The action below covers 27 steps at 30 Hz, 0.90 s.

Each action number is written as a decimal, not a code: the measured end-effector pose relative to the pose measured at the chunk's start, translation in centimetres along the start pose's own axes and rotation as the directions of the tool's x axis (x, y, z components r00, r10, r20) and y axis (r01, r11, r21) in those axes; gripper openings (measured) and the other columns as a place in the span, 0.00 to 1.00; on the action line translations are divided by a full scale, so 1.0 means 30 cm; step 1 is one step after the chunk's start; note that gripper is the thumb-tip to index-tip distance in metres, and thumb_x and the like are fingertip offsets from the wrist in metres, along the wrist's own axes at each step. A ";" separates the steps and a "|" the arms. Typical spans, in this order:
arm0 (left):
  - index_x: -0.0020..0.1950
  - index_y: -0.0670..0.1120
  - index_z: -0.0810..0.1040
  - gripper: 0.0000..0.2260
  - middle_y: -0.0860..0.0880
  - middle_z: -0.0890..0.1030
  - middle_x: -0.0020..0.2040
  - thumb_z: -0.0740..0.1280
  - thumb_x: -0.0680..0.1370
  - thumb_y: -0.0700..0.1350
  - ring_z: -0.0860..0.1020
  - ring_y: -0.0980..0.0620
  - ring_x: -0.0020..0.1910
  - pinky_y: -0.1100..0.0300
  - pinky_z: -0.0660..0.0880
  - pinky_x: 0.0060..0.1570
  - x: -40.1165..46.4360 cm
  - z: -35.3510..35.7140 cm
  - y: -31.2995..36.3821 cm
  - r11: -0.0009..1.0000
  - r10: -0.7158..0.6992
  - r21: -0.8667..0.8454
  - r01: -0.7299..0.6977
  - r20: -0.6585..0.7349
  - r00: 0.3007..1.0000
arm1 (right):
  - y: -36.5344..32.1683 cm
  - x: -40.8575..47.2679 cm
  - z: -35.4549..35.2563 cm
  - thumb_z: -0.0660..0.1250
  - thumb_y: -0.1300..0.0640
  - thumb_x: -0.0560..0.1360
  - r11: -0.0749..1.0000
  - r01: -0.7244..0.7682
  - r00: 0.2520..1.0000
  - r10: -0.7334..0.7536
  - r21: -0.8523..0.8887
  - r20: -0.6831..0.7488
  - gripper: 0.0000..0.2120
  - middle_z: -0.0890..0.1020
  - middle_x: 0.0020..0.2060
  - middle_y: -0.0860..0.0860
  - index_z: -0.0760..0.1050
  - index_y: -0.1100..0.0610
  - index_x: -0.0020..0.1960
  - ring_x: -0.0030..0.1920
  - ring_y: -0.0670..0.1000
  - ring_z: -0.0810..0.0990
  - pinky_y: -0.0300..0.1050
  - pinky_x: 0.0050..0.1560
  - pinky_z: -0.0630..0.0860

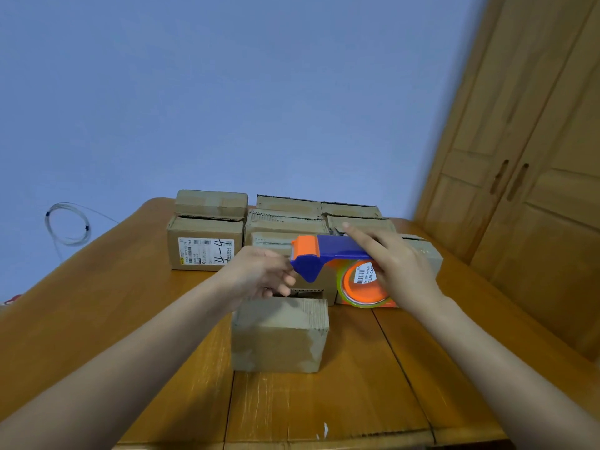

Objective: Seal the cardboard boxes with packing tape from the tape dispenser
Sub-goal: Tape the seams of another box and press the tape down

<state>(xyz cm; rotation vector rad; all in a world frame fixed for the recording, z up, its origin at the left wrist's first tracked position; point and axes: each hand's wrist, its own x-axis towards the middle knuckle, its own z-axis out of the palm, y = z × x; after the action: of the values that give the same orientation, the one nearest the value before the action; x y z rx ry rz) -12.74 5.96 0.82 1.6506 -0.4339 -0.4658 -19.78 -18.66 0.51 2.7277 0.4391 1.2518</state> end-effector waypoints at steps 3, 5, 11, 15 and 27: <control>0.40 0.41 0.82 0.09 0.46 0.82 0.34 0.66 0.77 0.40 0.77 0.55 0.28 0.67 0.66 0.26 -0.002 -0.002 0.003 0.993 0.030 0.117 -0.028 -0.017 0.999 | 0.008 -0.008 0.012 0.79 0.69 0.61 1.000 0.025 1.000 -0.025 -0.011 0.010 0.45 0.80 0.52 0.56 0.62 0.49 0.71 0.49 0.57 0.80 0.48 0.33 0.80; 0.39 0.41 0.81 0.09 0.46 0.81 0.33 0.66 0.77 0.41 0.77 0.55 0.28 0.66 0.66 0.27 -0.006 -0.021 0.003 0.986 0.051 0.162 -0.048 -0.014 0.999 | 0.011 -0.016 0.013 0.79 0.68 0.61 0.999 0.050 0.999 -0.050 -0.003 0.019 0.41 0.80 0.53 0.57 0.65 0.50 0.69 0.50 0.58 0.80 0.48 0.35 0.79; 0.38 0.42 0.81 0.08 0.47 0.81 0.33 0.69 0.76 0.43 0.76 0.54 0.29 0.62 0.67 0.31 -0.041 -0.232 -0.033 0.974 0.009 0.226 0.028 -0.159 0.987 | 0.135 -0.128 -0.043 0.82 0.64 0.59 0.999 -0.011 0.998 0.014 -0.051 0.061 0.35 0.80 0.54 0.59 0.74 0.56 0.64 0.51 0.62 0.80 0.50 0.38 0.79; 0.39 0.41 0.81 0.08 0.46 0.81 0.34 0.68 0.77 0.42 0.77 0.54 0.30 0.63 0.69 0.31 -0.044 -0.262 -0.071 0.969 -0.070 0.226 0.096 -0.122 0.990 | 0.184 -0.176 -0.032 0.80 0.66 0.61 0.999 -0.015 0.995 0.018 -0.028 0.096 0.35 0.79 0.55 0.59 0.73 0.56 0.66 0.54 0.62 0.79 0.51 0.38 0.79; 0.38 0.41 0.74 0.11 0.45 0.79 0.34 0.61 0.80 0.39 0.78 0.50 0.34 0.62 0.78 0.30 -0.063 -0.155 -0.069 0.942 -0.083 -0.335 0.007 -0.214 0.973 | 0.257 -0.252 -0.025 0.78 0.67 0.63 0.994 -0.112 0.993 0.112 0.004 0.048 0.32 0.78 0.56 0.60 0.73 0.57 0.65 0.57 0.56 0.73 0.51 0.42 0.79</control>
<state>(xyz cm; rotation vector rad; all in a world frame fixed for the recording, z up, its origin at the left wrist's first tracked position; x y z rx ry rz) -11.81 11.11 -0.60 1.3663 -0.1371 -0.3572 -23.38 -28.32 -2.81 2.8163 0.2895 1.2080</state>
